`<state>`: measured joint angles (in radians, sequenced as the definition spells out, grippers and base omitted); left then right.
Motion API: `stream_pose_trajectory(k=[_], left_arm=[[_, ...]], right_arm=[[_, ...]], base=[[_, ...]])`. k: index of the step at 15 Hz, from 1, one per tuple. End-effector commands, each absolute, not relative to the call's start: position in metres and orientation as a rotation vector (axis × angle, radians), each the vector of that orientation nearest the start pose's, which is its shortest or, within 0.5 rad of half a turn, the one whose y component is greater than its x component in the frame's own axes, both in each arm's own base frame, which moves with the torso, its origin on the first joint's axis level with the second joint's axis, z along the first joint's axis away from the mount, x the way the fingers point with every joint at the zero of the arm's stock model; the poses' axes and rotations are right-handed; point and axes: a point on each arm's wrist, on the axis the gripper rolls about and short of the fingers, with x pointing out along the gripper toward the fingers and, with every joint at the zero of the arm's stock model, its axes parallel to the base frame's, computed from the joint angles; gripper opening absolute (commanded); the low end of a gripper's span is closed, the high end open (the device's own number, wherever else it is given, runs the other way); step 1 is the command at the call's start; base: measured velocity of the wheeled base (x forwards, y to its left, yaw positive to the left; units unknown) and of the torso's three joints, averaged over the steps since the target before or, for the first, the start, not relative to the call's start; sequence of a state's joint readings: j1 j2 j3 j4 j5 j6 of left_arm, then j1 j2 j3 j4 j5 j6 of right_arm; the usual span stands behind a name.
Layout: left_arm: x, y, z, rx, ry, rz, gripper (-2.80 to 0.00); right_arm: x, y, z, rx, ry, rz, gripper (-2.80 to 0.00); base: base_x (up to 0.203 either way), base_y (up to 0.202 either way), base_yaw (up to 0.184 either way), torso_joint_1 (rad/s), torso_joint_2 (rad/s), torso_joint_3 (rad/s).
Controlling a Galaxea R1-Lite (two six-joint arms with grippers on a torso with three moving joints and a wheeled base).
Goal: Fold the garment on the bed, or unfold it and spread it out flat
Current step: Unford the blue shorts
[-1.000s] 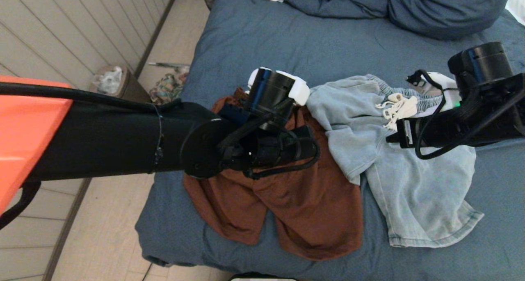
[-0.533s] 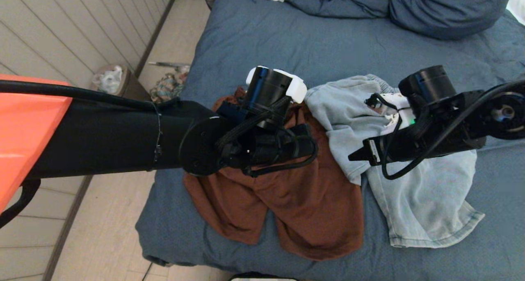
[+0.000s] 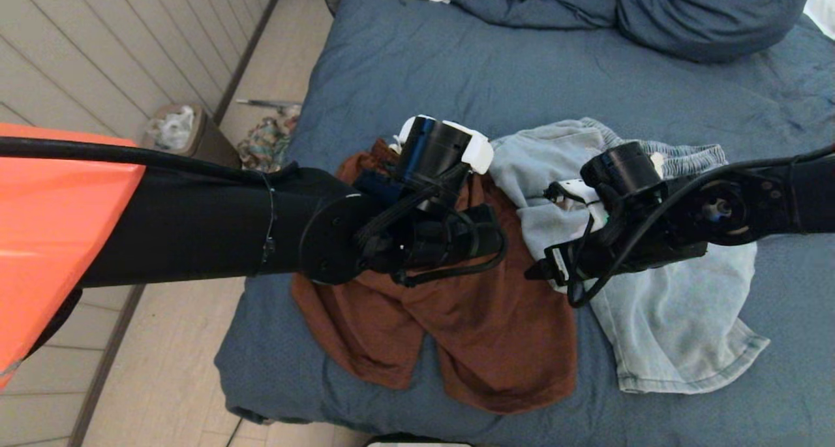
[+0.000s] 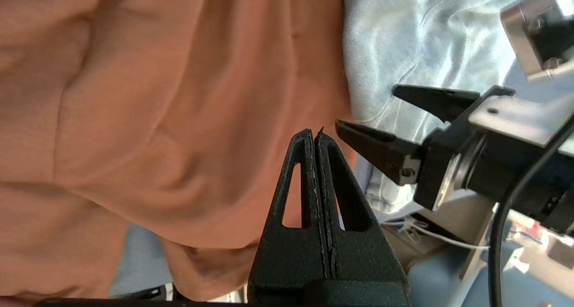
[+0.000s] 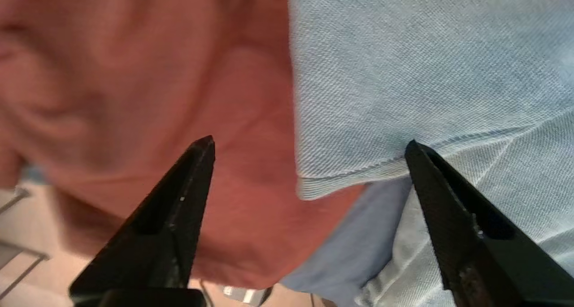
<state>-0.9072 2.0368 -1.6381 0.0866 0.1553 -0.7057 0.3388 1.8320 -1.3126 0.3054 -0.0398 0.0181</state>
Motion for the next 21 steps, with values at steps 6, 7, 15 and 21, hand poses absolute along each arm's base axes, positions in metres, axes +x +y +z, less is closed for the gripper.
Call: stream_pose_trajectory(k=[6, 7, 15, 21], left_arm=[[0.263, -0.330, 0.212, -0.405, 0.676, -0.533, -2.80], [0.263, -0.330, 0.212, -0.405, 0.676, -0.533, -2.80], [0.264, -0.332, 0.208, -0.399, 0.685, -0.529, -2.80], [0.265, -0.332, 0.209, -0.405, 0.679, -0.528, -2.80]], right_arm=[[0.332, 0.115, 0.173, -0.176, 0.792, 0.196, 0.00], [0.333, 0.115, 0.172, -0.178, 0.788, 0.187, 0.00], [0.342, 0.116, 0.178, -0.137, 0.702, 0.159, -2.80], [0.338, 0.116, 0.189, -0.112, 0.643, 0.168, -2.80]], base=[[0.000, 0.000, 0.000, 0.000, 0.00, 0.000], [0.000, 0.000, 0.000, 0.000, 0.00, 0.000], [0.000, 0.000, 0.000, 0.000, 0.00, 0.000], [0.000, 0.000, 0.000, 0.000, 0.00, 0.000]])
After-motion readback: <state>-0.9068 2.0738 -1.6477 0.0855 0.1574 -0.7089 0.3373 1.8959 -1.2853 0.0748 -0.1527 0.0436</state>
